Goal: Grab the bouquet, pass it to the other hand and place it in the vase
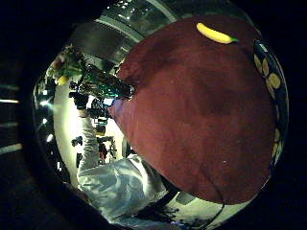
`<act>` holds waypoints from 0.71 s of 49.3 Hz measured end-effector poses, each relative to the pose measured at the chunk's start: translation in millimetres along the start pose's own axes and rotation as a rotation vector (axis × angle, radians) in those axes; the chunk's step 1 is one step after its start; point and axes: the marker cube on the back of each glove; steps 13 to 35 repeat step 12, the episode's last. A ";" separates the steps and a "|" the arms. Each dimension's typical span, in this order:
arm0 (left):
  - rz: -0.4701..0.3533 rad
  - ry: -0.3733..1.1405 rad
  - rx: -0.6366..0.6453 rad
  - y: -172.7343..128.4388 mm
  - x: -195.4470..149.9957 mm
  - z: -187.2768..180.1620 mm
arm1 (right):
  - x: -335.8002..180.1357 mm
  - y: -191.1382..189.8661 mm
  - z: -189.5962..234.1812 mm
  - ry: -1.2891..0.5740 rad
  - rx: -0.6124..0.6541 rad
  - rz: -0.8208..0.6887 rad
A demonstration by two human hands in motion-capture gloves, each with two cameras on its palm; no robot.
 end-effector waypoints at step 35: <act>-0.026 -0.067 0.014 9.3 4.0 2.7 | 16.5 0.3 -1.7 0.002 -0.003 -0.096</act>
